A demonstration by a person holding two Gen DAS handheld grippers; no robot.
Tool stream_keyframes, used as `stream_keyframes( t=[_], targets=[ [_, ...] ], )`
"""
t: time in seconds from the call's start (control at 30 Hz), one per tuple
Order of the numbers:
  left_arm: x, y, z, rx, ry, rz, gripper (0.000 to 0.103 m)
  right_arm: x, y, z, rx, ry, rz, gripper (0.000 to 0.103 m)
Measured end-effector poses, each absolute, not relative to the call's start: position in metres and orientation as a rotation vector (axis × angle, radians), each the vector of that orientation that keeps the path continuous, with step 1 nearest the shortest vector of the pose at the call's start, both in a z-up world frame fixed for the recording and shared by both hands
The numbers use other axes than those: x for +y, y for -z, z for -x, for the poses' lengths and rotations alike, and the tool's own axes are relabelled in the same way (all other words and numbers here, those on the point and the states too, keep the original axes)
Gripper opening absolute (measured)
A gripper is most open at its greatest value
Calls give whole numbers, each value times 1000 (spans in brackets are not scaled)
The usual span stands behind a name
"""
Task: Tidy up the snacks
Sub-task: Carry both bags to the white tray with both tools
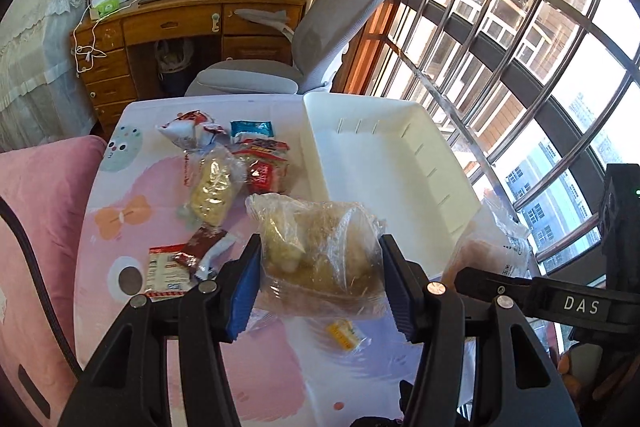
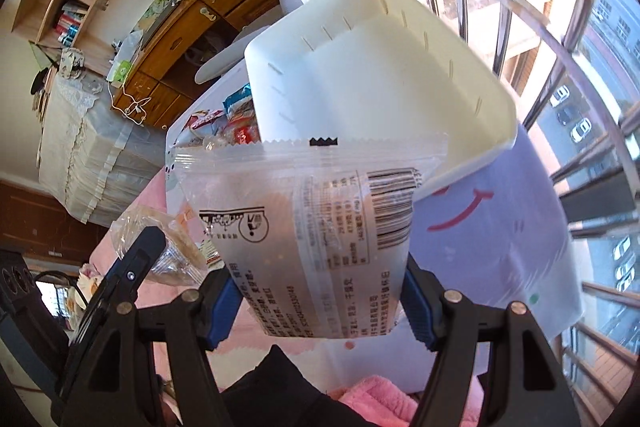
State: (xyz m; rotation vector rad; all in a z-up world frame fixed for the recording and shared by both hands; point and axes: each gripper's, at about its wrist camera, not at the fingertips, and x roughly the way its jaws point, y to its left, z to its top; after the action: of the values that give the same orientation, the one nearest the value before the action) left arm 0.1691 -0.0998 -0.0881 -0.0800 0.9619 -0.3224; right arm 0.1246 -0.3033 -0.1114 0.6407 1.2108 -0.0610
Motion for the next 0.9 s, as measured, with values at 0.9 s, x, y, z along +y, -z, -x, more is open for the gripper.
stream_keyframes(
  t=[0.9],
  targets=[
    [-192,99,-221,1000,352,78,84,-381,123,-183,1131,15,-424,76]
  ],
)
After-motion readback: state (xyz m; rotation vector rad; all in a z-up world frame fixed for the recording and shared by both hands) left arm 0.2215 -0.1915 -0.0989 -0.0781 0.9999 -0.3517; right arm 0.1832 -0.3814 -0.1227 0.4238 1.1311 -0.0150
